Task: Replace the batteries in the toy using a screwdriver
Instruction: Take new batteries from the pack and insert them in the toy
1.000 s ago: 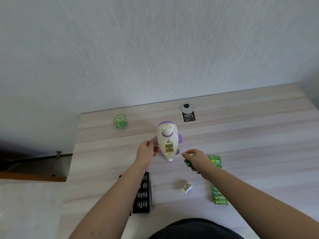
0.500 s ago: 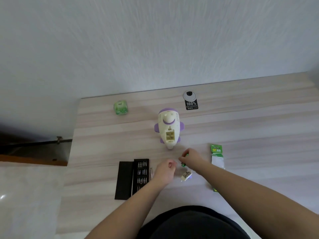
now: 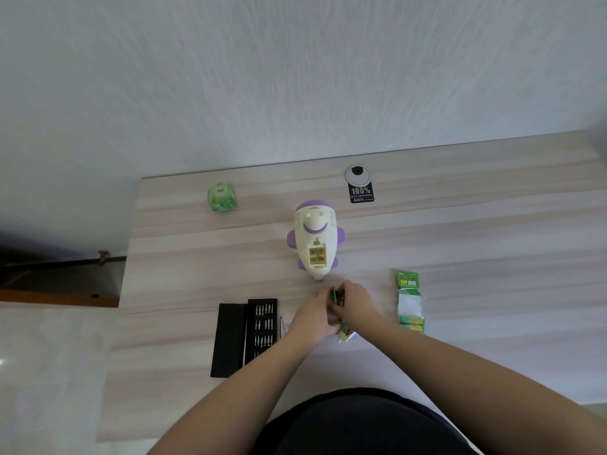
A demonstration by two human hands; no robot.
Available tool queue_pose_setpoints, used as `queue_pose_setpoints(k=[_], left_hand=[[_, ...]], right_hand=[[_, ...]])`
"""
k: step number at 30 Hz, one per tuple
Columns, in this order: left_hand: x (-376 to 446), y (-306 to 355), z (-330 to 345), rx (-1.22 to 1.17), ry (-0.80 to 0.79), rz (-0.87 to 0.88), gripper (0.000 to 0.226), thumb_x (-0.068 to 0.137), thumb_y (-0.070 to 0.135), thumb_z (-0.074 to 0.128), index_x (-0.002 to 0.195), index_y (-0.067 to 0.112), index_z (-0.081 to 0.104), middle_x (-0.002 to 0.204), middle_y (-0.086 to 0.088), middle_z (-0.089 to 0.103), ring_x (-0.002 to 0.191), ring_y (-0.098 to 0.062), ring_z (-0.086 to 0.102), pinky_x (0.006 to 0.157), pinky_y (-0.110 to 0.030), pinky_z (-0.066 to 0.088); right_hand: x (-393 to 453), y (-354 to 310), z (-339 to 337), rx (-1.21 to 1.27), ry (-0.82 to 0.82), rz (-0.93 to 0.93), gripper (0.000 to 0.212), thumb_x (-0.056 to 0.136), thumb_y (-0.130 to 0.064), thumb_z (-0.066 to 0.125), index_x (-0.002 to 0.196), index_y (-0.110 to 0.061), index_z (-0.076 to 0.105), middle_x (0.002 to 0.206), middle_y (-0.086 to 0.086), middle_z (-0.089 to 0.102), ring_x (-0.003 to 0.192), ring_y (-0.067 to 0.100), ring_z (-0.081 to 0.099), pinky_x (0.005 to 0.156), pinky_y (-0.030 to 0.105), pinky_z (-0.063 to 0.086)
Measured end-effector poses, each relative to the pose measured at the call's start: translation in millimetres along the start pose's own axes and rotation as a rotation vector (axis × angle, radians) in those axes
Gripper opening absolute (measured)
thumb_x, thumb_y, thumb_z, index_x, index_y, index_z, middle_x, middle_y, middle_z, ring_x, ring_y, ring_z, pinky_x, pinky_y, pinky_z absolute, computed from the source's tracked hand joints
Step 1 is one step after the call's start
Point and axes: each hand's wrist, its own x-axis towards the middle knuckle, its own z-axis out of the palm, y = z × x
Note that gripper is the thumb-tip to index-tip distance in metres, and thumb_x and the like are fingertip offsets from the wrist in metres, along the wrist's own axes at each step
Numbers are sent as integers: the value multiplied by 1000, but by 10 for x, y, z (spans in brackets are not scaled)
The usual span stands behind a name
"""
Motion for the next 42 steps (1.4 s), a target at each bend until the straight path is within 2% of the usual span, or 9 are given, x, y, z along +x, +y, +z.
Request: queue_pose_setpoints(k=[4, 8, 14, 20, 23, 28, 30, 35, 42], left_hand=[[31, -6, 7, 34, 24, 23, 76, 71, 26, 77, 137, 22, 40, 123, 0, 58, 103, -21, 62, 85, -33, 50], [50, 3, 16, 103, 38, 21, 78, 77, 27, 73, 143, 21, 33, 130, -2, 55, 107, -21, 60, 84, -30, 48], [66, 2, 3, 136, 52, 22, 67, 82, 23, 68, 140, 26, 35, 123, -2, 60, 96, -20, 64, 79, -33, 49], [79, -4, -14, 167, 70, 74, 63, 82, 31, 69, 137, 28, 38, 121, 0, 61, 107, -23, 60, 80, -34, 49], [77, -6, -26, 197, 64, 74, 63, 81, 33, 69, 135, 29, 38, 120, 2, 61, 102, -21, 61, 77, -34, 50], [73, -22, -39, 278, 23, 75, 59, 83, 39, 69, 132, 28, 38, 121, 0, 59, 100, -21, 62, 75, -33, 50], [77, -30, -47, 300, 15, 78, 60, 83, 38, 69, 133, 28, 37, 122, 0, 59, 100, -22, 62, 75, -35, 52], [74, -31, -41, 311, 10, 87, 62, 85, 40, 67, 139, 31, 38, 125, 1, 58, 102, -20, 61, 80, -35, 52], [61, -38, -54, 317, -13, 92, 70, 83, 40, 70, 143, 32, 34, 121, 1, 60, 98, -19, 62, 81, -37, 52]], right_hand=[[46, 18, -38, 15, -10, -4, 41, 78, -33, 71, 109, -12, 54, 108, 7, 58, 90, 21, 57, 76, 30, 47], [73, 77, -76, 103, -9, -24, 46, 79, -32, 74, 114, -12, 52, 111, 8, 51, 88, 20, 52, 74, 26, 39], [125, 85, -110, 115, 2, -79, 30, 102, -26, 41, 126, -11, 51, 124, 15, 47, 107, 27, 54, 92, 30, 41], [81, 40, -134, -42, -42, -140, 34, 104, -25, 31, 129, -12, 49, 125, 12, 43, 106, 31, 55, 89, 32, 40], [82, 38, -146, 55, -6, -162, 31, 103, -20, 36, 128, -10, 50, 126, 11, 43, 107, 28, 56, 92, 31, 41], [101, 198, -285, 352, 170, -57, 26, 101, -19, 39, 121, -12, 55, 109, 5, 59, 85, 11, 63, 79, 38, 56], [102, 286, -331, 367, 190, 0, 26, 99, -22, 43, 122, -14, 55, 101, 2, 63, 86, 15, 64, 77, 41, 55], [54, 324, -310, 385, 96, 87, 35, 96, -17, 37, 129, -17, 47, 119, 7, 56, 85, 24, 60, 78, 40, 53], [-45, 321, -247, 191, 101, -56, 35, 98, -13, 37, 130, -17, 48, 131, 6, 46, 109, 20, 53, 91, 31, 45]])
